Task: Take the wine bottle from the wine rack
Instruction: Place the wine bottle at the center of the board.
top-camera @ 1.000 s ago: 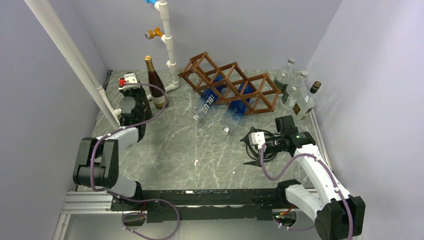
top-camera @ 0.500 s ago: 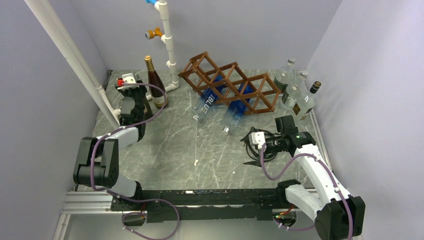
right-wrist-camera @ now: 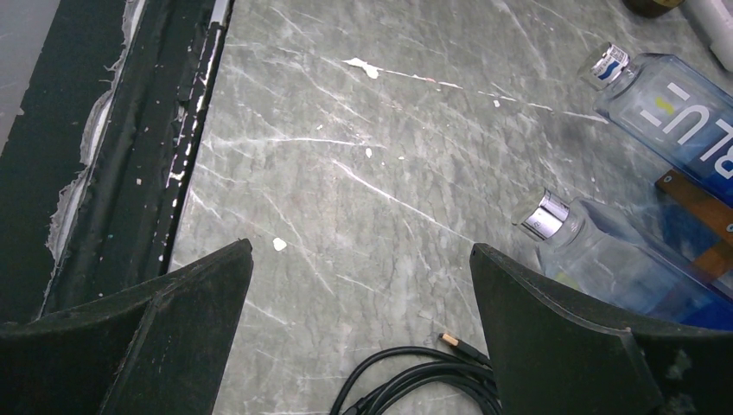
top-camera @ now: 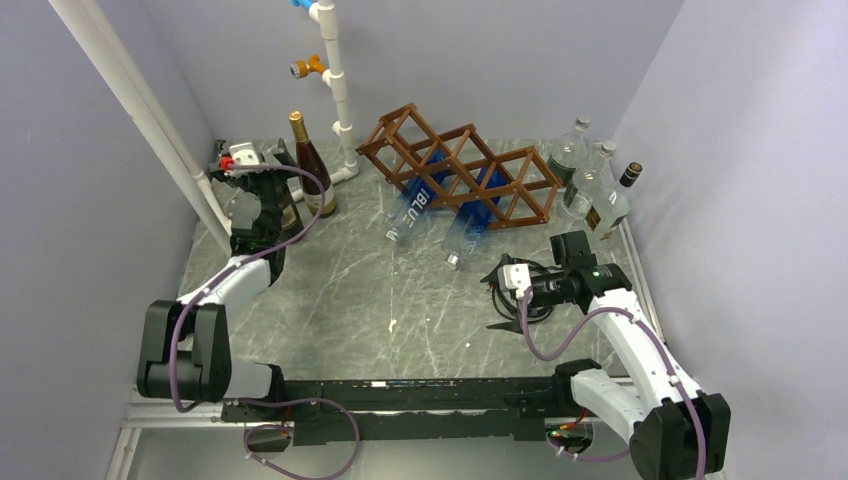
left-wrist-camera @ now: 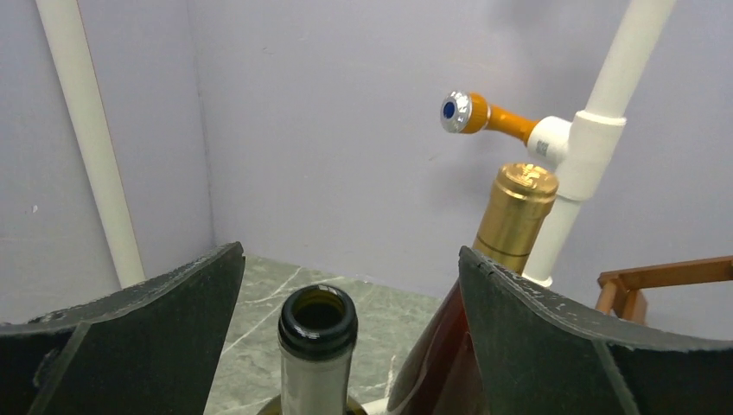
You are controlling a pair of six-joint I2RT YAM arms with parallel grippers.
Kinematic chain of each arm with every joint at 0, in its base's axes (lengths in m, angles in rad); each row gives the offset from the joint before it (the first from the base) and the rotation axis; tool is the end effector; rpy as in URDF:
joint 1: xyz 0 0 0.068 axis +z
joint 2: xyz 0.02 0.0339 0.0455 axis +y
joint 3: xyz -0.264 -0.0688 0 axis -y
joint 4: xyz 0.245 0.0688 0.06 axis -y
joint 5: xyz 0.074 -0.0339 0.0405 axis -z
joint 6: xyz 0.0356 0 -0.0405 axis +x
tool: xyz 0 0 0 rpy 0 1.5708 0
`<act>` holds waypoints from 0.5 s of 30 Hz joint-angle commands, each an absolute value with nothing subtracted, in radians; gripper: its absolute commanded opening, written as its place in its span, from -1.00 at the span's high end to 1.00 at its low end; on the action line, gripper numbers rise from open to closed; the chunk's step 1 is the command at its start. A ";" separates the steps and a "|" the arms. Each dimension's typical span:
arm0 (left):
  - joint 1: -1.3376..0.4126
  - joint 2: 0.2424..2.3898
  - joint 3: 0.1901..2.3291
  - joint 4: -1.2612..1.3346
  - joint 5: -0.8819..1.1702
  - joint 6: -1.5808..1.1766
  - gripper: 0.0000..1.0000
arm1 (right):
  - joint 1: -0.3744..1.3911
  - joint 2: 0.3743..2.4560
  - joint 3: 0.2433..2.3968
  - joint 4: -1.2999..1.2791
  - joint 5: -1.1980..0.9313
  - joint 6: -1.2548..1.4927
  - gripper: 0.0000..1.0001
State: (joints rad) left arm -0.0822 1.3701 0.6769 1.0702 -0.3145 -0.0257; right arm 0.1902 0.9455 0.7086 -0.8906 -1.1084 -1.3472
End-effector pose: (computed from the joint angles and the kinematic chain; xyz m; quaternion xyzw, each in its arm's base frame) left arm 0.2944 -0.0132 0.3015 -0.1138 0.5586 0.0438 0.8204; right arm 0.1474 0.0608 0.2472 -0.6598 0.5158 0.3276 0.4372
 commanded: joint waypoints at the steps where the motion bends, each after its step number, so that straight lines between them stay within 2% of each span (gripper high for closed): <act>1: -0.078 1.283 0.743 0.938 -0.290 -0.088 -0.99 | 0.187 0.926 0.736 -0.893 -1.138 -1.381 -0.99; 15: -0.078 1.043 0.858 0.255 -0.235 -0.383 -0.99 | 0.184 0.921 0.741 -0.901 -1.143 -1.386 -0.99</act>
State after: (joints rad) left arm -0.0822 1.1042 0.8082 0.4740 -0.2657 -0.2741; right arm 0.1902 0.9344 0.7086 -0.8909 -1.1088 -1.3544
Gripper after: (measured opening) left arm 0.995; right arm 0.993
